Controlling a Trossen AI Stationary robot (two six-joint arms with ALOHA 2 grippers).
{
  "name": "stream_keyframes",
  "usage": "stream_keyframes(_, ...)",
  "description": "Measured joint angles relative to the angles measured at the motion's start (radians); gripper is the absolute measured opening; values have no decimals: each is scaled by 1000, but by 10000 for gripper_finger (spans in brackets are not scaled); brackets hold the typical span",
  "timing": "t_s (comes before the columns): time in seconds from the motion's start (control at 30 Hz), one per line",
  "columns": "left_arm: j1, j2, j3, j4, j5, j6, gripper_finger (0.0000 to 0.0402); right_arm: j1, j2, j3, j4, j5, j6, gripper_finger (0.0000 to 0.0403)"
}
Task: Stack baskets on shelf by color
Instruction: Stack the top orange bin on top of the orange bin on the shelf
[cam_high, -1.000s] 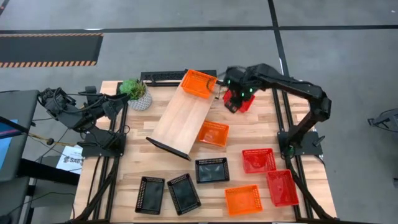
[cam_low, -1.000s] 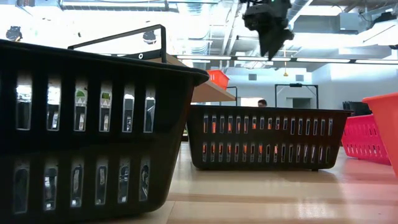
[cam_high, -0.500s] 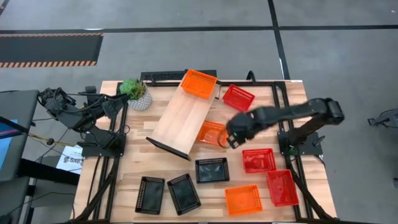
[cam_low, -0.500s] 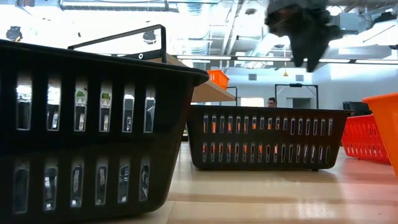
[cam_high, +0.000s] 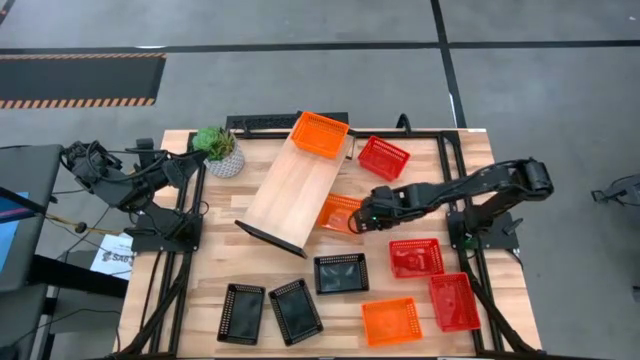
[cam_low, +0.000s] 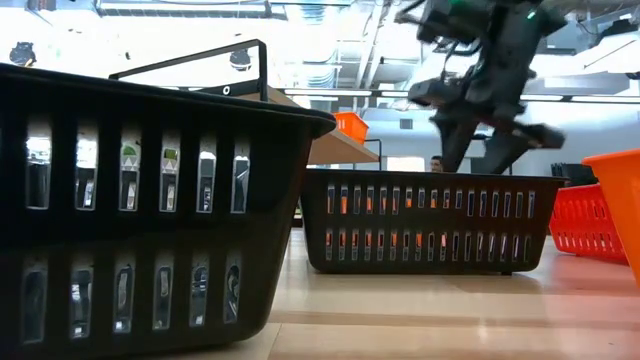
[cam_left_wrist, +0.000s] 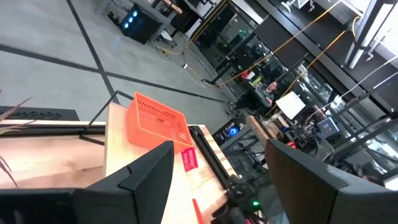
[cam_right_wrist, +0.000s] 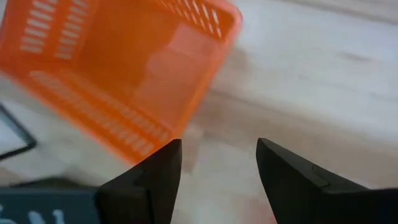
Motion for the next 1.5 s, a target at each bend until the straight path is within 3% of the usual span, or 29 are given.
stream_keyframes(0.3,0,0,0,0,5,0,242,-18,5,1,77,-51,-35,230)
stream_keyframes(0.53,0,0,0,-1,3,0,242,-48,-4,2,89,-26,-20,230)
stream_keyframes(0.83,0,0,0,-1,0,0,242,-65,121,2,109,-28,-40,225)
stream_keyframes(0.97,0,0,0,-1,0,0,242,-65,148,2,110,-29,-32,180)
stream_keyframes(1.2,0,0,0,-1,0,0,242,-71,153,2,115,-45,-58,18)
stream_keyframes(1.37,0,0,0,0,0,-1,242,-88,93,2,50,-41,-62,8)
stream_keyframes(1.5,0,0,0,0,0,-2,242,-104,-16,2,-109,-37,-83,7)
